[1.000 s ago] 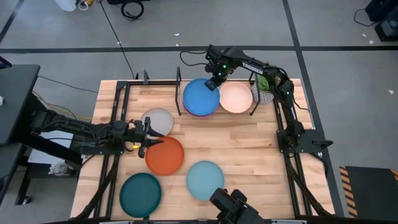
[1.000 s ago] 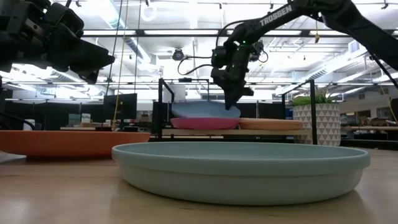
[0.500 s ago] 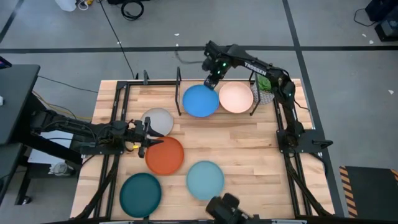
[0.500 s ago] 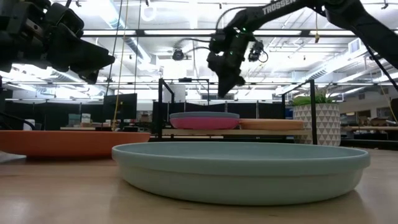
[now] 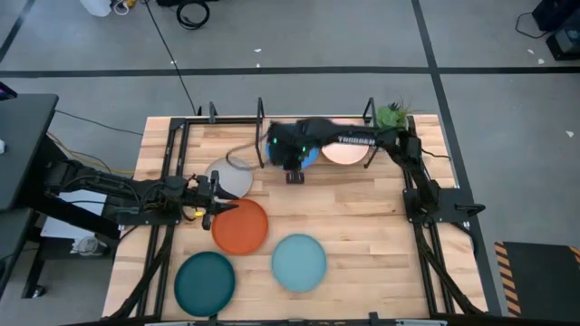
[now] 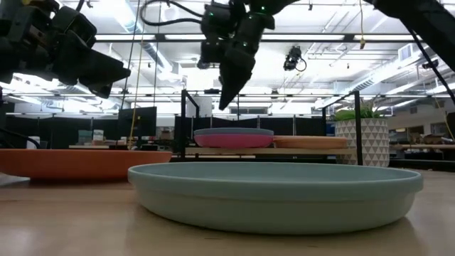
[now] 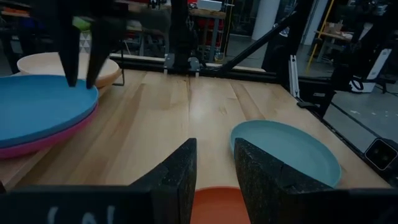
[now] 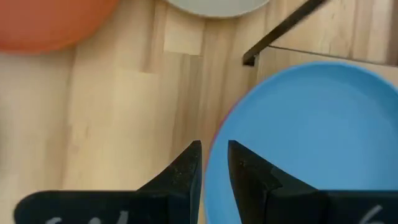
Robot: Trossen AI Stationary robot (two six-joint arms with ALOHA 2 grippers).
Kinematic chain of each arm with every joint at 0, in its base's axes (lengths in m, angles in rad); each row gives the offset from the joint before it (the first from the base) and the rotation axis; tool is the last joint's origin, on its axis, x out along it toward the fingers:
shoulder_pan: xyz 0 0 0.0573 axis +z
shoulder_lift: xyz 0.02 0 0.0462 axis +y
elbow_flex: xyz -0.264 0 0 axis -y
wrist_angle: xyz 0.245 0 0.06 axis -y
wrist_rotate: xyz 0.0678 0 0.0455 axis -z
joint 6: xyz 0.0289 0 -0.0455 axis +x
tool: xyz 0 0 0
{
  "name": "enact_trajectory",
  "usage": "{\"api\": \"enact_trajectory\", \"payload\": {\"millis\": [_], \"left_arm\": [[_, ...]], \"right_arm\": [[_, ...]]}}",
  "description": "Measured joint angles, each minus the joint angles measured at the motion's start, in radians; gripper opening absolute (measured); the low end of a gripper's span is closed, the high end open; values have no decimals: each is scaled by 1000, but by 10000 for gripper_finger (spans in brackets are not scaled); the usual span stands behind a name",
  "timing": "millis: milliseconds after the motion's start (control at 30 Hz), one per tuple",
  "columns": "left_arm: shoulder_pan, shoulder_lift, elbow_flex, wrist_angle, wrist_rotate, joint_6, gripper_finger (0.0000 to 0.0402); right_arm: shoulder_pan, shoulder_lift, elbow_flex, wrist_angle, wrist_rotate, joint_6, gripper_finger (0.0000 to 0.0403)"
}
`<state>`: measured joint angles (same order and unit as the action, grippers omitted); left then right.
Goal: Place and stack plates onto a shelf
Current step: Adjust the stacked plates on the shelf
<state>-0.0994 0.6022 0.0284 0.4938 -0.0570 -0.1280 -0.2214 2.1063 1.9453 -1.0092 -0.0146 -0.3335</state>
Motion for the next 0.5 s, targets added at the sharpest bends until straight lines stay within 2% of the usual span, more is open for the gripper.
{"api": "enact_trajectory", "payload": {"millis": [100, 300, 500], "left_arm": [[0, 0, 0, 1, 0, 0, 115], [0, 0, 0, -2, 0, 0, 115], [0, 0, 0, -5, 0, 0, 115]], "right_arm": [[41, 0, -28, 7, 47, -2, 84], [67, -1, -107, 30, 7, 30, 84], [78, -1, -207, 66, 130, 39, 84]]}}
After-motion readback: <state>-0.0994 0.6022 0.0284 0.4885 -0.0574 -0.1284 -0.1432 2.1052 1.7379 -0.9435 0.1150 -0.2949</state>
